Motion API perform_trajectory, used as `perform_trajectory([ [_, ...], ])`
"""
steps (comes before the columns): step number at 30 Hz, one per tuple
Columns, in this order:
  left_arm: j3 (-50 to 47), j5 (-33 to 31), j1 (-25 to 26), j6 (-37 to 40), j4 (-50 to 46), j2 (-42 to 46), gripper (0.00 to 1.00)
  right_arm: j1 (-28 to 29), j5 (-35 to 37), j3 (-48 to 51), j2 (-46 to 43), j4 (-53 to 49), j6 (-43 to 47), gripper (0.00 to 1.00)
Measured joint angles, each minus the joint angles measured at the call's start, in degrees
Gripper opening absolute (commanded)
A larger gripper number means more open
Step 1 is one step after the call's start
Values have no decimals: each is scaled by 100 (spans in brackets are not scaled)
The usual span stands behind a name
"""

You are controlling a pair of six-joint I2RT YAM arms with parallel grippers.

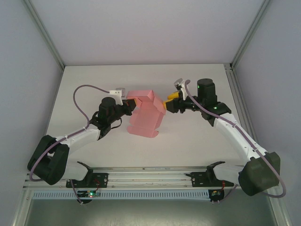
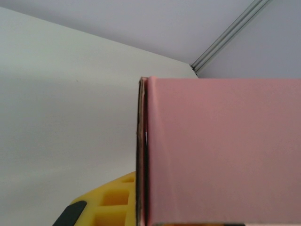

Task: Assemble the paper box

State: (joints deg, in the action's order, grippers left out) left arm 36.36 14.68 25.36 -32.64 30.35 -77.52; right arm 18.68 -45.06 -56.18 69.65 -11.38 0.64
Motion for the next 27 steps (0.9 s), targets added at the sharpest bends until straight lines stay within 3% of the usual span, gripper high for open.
perform_trajectory([
  [5, 70, -44, 0, -42, -63, -131, 0, 457, 140, -42, 214, 50, -11, 53],
  [12, 74, -149, -76, -63, -216, -184, 0, 782, 894, -138, 459, 83, 66, 55],
  [18, 133, -243, -105, -63, -483, -184, 0, 1250, 2210, -291, 605, -9, 461, 55],
  [21, 190, -289, -111, -61, -581, -184, 0, 1482, 2855, -295, 612, 2, 691, 50],
  [25, 208, -203, -111, -61, -667, -184, 0, 1709, 3637, -293, 623, 192, 894, 50],
  [27, 258, -184, -111, -83, -715, -184, 0, 1884, 4151, -264, 643, 439, 1012, 44],
])
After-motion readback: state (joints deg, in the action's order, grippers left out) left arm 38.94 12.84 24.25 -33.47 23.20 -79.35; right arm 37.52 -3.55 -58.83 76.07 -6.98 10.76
